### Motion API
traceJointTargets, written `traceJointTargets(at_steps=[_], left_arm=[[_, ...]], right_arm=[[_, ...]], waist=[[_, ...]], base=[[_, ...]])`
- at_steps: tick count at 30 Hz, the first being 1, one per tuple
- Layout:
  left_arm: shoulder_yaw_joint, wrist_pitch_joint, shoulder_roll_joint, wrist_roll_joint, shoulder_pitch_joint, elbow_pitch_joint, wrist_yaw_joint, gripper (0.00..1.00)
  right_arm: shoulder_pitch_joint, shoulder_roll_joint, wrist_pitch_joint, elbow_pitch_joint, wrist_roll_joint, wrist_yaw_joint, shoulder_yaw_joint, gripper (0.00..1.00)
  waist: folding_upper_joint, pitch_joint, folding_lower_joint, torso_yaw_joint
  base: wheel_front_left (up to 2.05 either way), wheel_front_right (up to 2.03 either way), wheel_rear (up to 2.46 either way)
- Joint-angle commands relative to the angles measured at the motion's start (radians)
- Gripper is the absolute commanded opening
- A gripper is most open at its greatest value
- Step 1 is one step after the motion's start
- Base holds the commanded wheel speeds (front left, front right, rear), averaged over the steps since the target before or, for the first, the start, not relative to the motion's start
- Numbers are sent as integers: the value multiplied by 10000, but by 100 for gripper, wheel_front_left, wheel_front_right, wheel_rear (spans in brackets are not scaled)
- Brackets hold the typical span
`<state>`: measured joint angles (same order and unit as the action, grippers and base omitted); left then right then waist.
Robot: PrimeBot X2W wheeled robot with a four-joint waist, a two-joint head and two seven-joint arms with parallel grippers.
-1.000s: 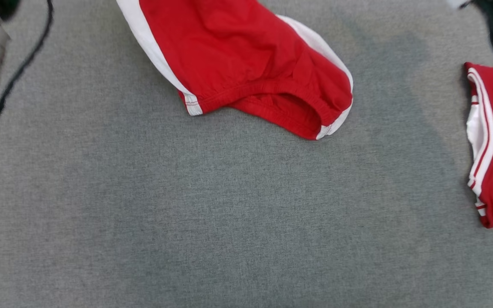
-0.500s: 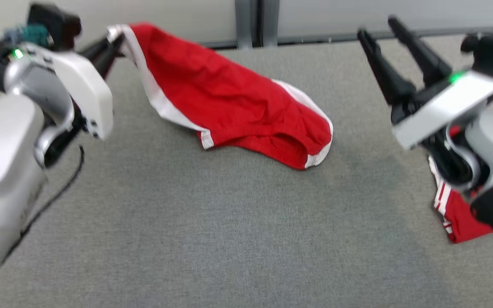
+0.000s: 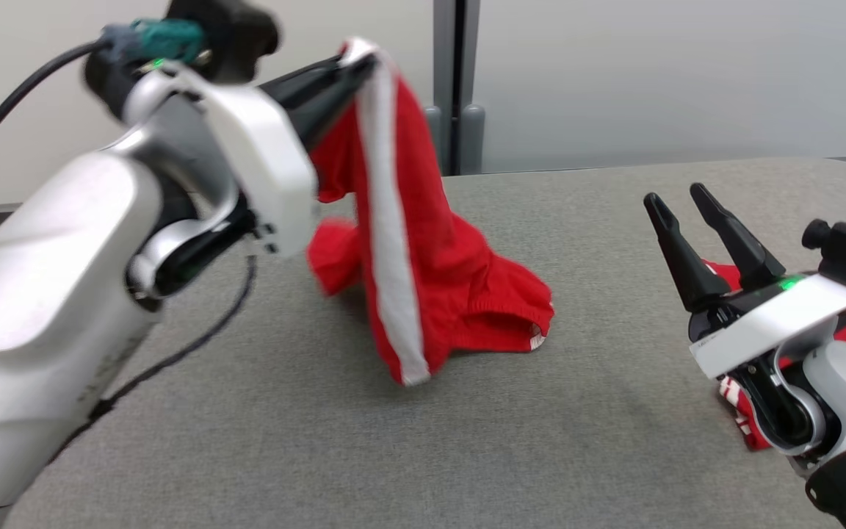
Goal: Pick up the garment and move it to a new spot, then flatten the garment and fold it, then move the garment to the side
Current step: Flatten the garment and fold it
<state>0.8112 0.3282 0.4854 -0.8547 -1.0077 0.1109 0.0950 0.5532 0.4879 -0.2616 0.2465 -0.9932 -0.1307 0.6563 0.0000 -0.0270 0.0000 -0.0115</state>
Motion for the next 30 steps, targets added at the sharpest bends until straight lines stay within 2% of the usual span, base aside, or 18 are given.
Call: traceJointTargets(at_steps=[1,5,8,12,16,20,23,26,29,30], left_arm=[[-23,99,-205,-161,-140,-174,-75,0],[-95,335,-688,-509,-415,-663,-217,0],[25,418,-652,-596,-56,-875,-345,0],[107,202,-31,-447,885,-1039,-613,0],[40,-273,705,-814,2505,-1253,-907,0],[-120,-1146,1427,-1086,4369,-1100,-1338,0],[-251,-2064,1535,-1327,5683,-493,-1584,0],[-254,-2975,1336,-1369,6475,556,-1479,0],[-101,-3693,918,-1390,6829,1942,-927,0],[-35,-3886,736,-1362,6826,2413,-710,15]], right_arm=[[-236,-8,-42,-15,60,-6,-109,100],[-654,-91,-43,-48,172,-6,-510,100],[-966,-93,-43,-21,264,-6,-715,100],[-1455,-100,-43,11,250,-6,-910,100],[-1939,-131,-43,-11,208,-6,-1043,100],[-2388,-206,-43,5,273,-6,-1226,100],[-2698,-280,-43,-3,262,-6,-1292,100],[-2897,-328,-43,9,263,-6,-1271,100],[-3006,-319,-43,27,269,-6,-1143,100],[-2996,-291,-43,41,290,-6,-1065,100]], waist=[[0,41,0,-130],[0,-46,0,-327],[0,-160,0,-404],[0,-332,0,-348],[0,-400,0,-191],[0,-373,0,56],[0,-360,0,273],[0,-366,0,490],[0,-346,0,667],[0,-339,0,701]], base=[[0,0,0],[0,0,0],[0,0,0],[0,0,0],[0,0,0],[0,0,0],[0,0,0],[0,0,0],[0,0,0],[0,0,0]])
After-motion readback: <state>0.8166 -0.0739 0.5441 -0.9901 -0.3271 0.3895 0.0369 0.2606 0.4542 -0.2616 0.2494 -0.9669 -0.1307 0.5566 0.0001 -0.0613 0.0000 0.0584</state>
